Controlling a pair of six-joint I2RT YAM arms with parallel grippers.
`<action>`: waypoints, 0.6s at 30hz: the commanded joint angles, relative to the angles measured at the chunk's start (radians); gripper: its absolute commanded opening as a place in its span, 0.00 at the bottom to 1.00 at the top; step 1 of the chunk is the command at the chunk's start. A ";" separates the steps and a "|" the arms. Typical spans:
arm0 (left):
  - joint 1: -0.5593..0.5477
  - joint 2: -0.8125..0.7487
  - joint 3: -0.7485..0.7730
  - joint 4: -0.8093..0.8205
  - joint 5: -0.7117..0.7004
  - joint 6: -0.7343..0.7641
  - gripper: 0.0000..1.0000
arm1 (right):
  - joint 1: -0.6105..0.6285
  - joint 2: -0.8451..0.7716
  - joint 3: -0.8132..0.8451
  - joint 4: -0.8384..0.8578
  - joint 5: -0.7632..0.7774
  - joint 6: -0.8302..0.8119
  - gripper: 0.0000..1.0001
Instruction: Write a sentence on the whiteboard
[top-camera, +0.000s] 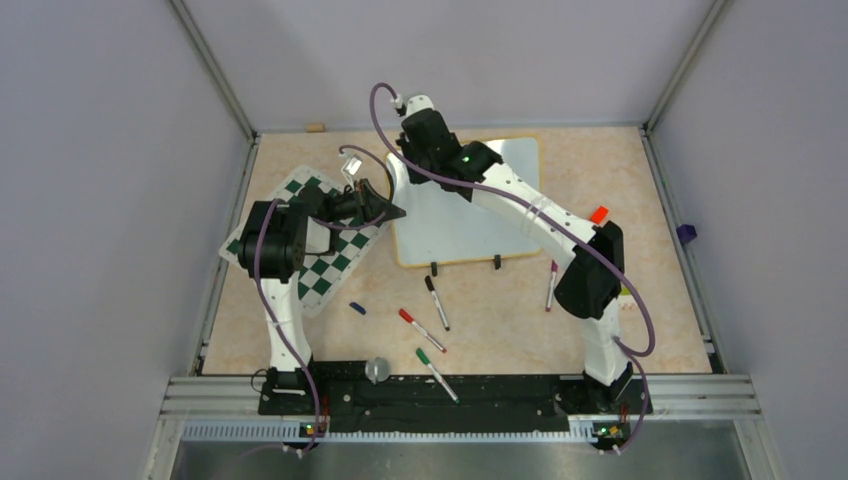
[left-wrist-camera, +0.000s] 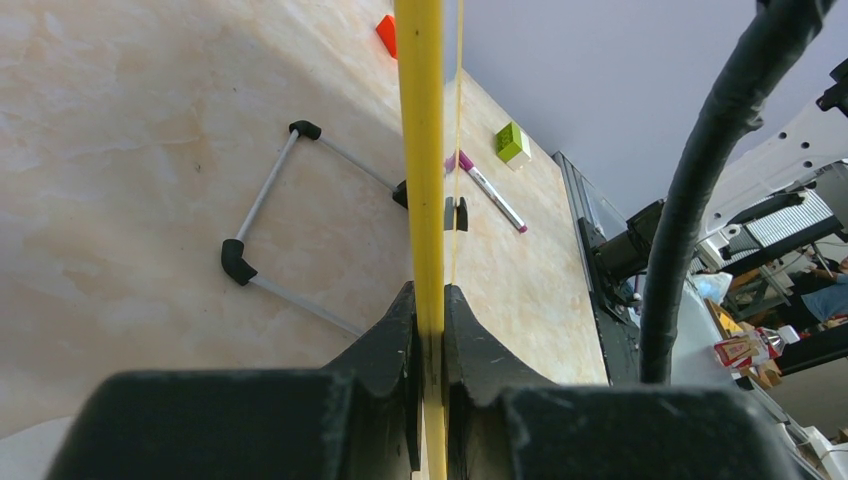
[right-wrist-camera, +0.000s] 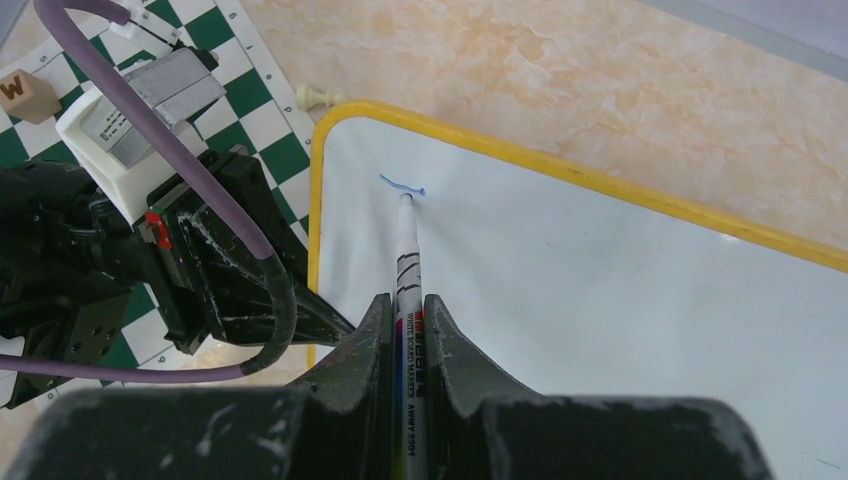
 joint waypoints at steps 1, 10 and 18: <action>0.000 -0.045 -0.017 0.102 0.040 0.076 0.00 | -0.004 0.014 0.050 -0.001 0.029 0.003 0.00; 0.000 -0.043 -0.015 0.101 0.040 0.075 0.00 | -0.003 0.006 0.039 -0.025 0.020 0.006 0.00; -0.002 -0.046 -0.016 0.102 0.042 0.077 0.00 | -0.004 -0.013 0.002 -0.027 -0.008 0.012 0.00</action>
